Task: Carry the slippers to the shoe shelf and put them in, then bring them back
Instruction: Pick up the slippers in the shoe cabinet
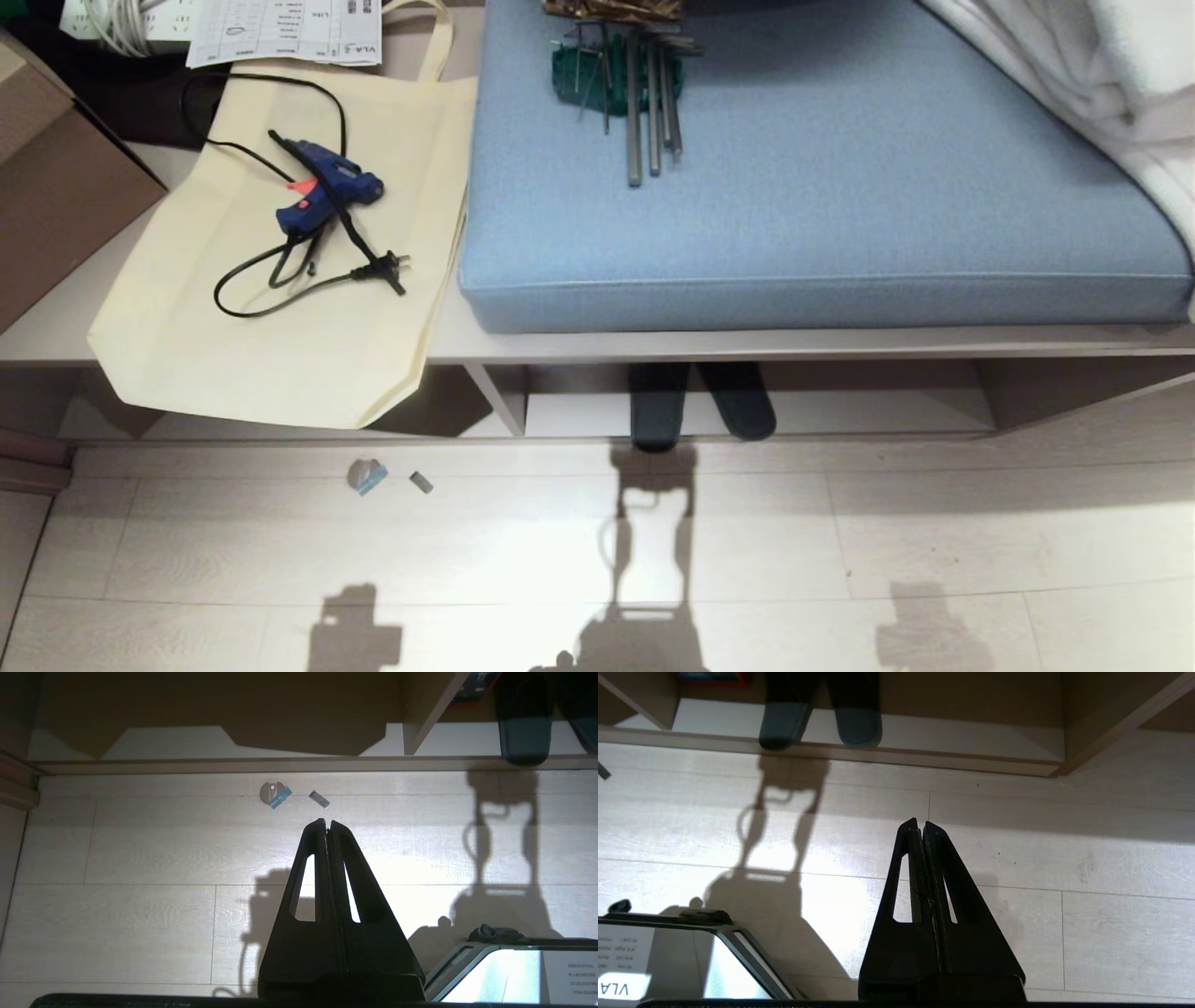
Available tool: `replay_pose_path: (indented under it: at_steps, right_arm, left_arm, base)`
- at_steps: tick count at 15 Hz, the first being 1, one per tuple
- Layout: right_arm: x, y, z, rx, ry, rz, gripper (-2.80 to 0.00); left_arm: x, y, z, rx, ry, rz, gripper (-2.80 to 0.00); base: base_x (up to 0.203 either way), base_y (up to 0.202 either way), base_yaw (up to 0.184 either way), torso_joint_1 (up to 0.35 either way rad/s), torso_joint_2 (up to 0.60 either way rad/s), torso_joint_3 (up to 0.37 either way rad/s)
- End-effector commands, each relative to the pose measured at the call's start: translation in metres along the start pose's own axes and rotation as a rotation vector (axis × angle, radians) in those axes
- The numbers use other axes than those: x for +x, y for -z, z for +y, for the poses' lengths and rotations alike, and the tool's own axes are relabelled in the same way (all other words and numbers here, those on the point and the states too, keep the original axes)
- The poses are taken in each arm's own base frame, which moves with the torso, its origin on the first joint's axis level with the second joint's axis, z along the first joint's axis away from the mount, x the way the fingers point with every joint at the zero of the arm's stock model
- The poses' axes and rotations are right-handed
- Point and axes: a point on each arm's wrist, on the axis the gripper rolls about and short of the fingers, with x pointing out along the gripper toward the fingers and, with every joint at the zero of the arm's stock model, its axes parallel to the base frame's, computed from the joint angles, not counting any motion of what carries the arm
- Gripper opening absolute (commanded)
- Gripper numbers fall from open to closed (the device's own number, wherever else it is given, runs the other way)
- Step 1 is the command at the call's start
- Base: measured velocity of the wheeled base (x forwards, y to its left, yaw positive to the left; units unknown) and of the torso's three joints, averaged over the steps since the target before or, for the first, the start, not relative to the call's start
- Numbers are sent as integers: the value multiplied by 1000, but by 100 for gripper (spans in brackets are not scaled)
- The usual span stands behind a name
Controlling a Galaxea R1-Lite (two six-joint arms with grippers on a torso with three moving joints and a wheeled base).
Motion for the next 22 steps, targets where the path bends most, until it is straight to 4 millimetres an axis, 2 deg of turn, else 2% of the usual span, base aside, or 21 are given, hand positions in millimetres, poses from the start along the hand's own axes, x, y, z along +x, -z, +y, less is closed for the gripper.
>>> replay_pose_path:
  at_steps: [1, 22]
  right_arm:
    - [0, 0, 0, -1, -1, 0, -280]
    - [0, 0, 0, 8, 0, 2, -280]
  left_arm:
    - [1, 2, 0, 0, 0, 7, -280]
    - [1, 1, 0, 0, 0, 4, -280]
  base:
    - [0, 0, 0, 9, 8, -203]
    - [0, 0, 0, 3, 2, -196]
